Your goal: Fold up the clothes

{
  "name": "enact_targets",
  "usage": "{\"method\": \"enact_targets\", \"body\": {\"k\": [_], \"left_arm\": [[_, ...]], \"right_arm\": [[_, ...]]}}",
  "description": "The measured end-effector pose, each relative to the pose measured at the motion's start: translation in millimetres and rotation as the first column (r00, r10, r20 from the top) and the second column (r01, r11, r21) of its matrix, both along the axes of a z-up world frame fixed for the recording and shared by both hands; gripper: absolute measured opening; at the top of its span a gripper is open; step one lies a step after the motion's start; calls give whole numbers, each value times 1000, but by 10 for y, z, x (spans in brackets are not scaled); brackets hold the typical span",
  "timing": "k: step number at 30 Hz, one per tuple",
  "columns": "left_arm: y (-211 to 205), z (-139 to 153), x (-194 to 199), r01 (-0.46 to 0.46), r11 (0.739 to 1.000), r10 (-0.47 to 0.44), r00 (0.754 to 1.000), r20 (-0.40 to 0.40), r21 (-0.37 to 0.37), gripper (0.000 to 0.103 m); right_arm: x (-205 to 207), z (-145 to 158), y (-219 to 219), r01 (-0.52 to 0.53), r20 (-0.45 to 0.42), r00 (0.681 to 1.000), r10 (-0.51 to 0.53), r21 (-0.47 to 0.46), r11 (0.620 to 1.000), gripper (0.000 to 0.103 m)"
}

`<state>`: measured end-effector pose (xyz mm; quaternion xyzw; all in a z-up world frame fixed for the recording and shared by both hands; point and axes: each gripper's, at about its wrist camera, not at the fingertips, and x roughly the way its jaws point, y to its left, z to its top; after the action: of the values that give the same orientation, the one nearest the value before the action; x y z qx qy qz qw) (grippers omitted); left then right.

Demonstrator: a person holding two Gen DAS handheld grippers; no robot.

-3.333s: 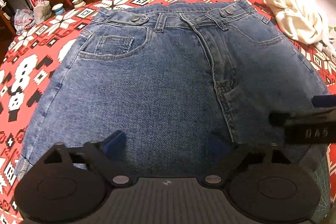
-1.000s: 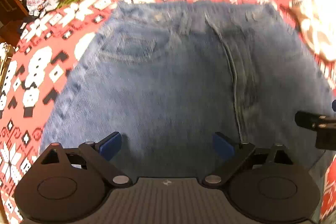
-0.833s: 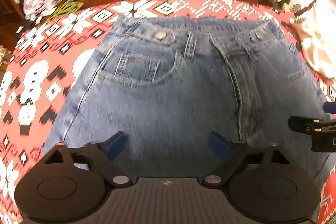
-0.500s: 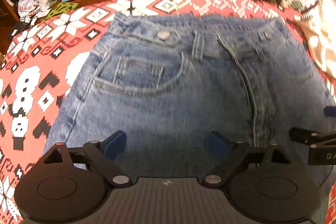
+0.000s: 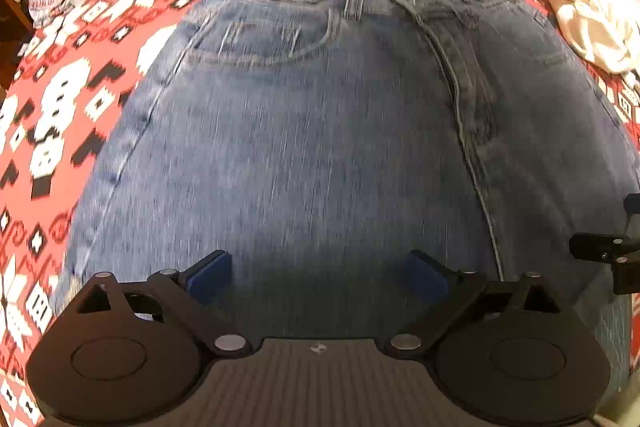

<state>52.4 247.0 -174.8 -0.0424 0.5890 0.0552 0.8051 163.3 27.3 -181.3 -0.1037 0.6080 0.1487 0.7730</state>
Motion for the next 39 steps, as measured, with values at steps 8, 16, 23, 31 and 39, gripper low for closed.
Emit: {"method": "enact_targets", "body": {"k": [8,16,23,31,39], "left_arm": [[65,147,-107,-51,998,52,998,32,-40,85],[8,75,223,-51,999,52,997,60,-13,87],[-129,15,118,-10,1000,10,999,38,11,96],[-196,-34,-77,20,1000,-21,996,90,16,103],[-236,-42,-213,2,1000,-6,985,172,25,103]], "right_arm": [[-56,155,71,-69,31,997,69,3,998,102],[213,121,472,-75,74,994,76,-17,997,102],[38,67,456,-44,83,995,46,-21,999,102],[-242,58,333,-69,150,986,67,8,998,102],[-332,46,307,-74,213,975,65,31,997,102]]}}
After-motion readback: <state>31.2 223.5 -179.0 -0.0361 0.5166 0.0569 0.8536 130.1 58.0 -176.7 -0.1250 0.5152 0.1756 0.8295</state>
